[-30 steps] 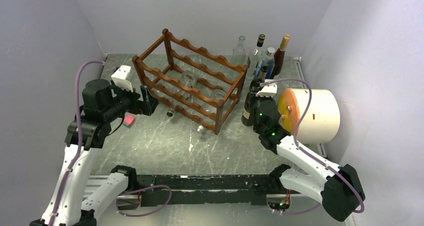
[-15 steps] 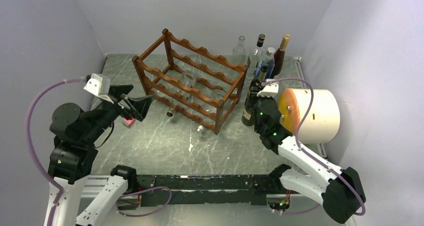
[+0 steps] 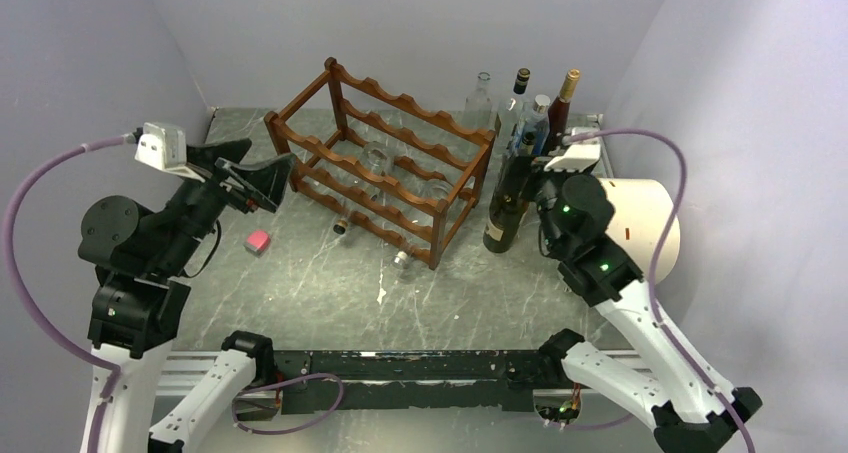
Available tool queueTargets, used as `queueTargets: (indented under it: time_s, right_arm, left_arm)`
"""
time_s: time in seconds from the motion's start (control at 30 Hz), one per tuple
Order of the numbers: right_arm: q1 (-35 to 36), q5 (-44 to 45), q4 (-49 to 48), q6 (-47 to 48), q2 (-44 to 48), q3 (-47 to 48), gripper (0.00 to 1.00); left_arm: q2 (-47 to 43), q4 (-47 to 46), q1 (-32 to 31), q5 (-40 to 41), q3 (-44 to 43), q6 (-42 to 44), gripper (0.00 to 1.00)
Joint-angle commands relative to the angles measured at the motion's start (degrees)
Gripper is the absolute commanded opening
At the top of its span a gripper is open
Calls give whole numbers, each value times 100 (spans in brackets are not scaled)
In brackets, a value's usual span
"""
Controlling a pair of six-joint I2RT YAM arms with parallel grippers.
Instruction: Take the wine bottle off the wine rack
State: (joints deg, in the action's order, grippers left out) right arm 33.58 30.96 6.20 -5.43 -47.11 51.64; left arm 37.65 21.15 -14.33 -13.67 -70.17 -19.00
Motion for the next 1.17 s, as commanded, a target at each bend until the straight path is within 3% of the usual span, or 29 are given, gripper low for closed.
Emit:
queueTargets:
  time_s: [0.0,0.37,0.53,0.8,1.13]
  right_arm:
    - [-27,-31,1134,-175,36,1039,100]
    - [-73,669,1438,423,-1375,3572,100]
    - [-71,188,1795,105,-1534,4643,100]
    - [-75,291,1590,-75,-700,4150,100]
    - [-78,493,1745,-217,-490,4049,100]
  left_arm:
    - [225,-449,-35,520,-359,-28,99]
    - [1091,-496,-35,1394,-1865,611,99]
    - [1080,-732,-36,1706,-2279,949,99]
    - [801,-1232,-35,1774,-1936,1015,99]
    - [785,-1258,-35,1651,-1737,884,99]
